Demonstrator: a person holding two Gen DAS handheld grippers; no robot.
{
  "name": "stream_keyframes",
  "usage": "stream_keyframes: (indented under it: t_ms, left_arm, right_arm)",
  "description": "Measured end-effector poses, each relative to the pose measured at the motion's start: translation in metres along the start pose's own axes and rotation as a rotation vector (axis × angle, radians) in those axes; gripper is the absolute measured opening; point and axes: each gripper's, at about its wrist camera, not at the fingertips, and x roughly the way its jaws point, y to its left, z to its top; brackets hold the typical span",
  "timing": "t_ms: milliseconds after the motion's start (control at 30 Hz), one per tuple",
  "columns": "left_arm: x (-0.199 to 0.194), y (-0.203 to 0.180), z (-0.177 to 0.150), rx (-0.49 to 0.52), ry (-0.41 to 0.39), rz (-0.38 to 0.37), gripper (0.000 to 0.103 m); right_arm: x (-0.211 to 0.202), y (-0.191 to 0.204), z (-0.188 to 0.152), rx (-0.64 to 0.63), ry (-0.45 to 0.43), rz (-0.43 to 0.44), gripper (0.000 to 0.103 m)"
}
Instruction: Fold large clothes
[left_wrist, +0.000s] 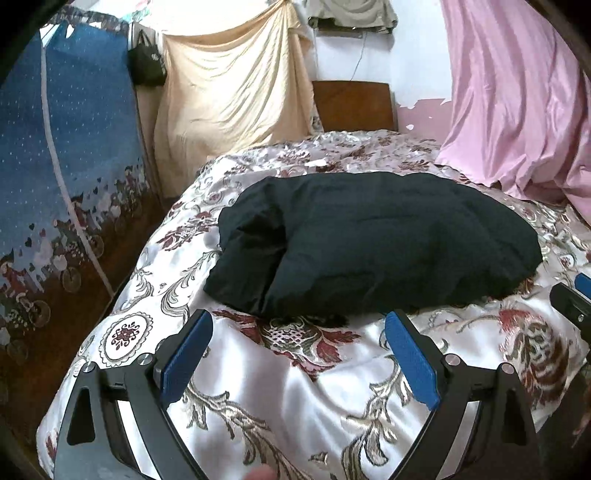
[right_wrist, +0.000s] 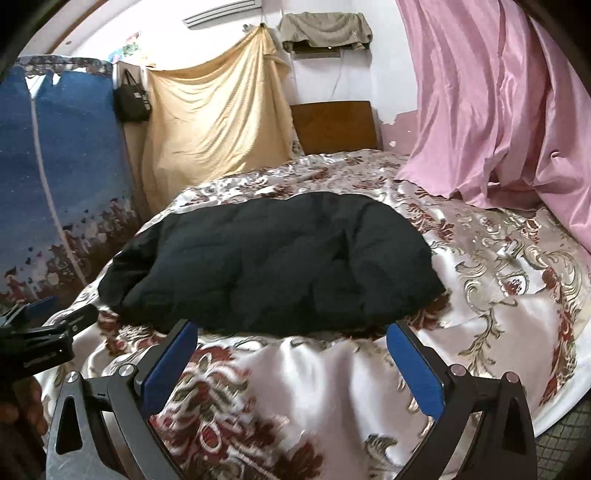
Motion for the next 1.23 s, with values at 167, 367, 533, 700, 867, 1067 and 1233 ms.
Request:
stream_keyframes:
  t_ms: [167,367,533,700,867,1067,1233]
  left_arm:
    - [-0.009,-0.007,-0.008,0.044,-0.03,0.021,0.091]
    - [-0.009,-0.011,-0.013,0.056,-0.023,0.009,0.091]
    - [-0.009,-0.012,-0.012,0.06,-0.026,0.0,0.091]
    - [-0.009,-0.012,-0.012,0.061,-0.027,0.0,0.091]
    - [-0.007,-0.014,-0.013,0.06,-0.014,-0.002,0.091]
    - [-0.008,-0.015,-0.014,0.057,-0.022,0.004,0.091]
    - [-0.007,-0.015,-0.015,0.059,-0.022,0.012,0.091]
  right_arm:
    - [-0.004,0.0,-0.005,0.002,-0.001,-0.004,0.103]
    - [-0.005,-0.002,-0.004,0.014,-0.002,-0.005,0.103]
    - [-0.004,-0.002,-0.004,0.007,0.002,-0.004,0.103]
    - [-0.002,0.0,-0.007,0.005,0.007,0.0,0.103]
    - [-0.002,0.0,-0.007,0.006,0.01,0.001,0.103]
    - [0.0,0.0,-0.01,0.004,0.016,0.004,0.103]
    - [0.002,0.002,-0.014,0.002,0.025,0.003,0.103]
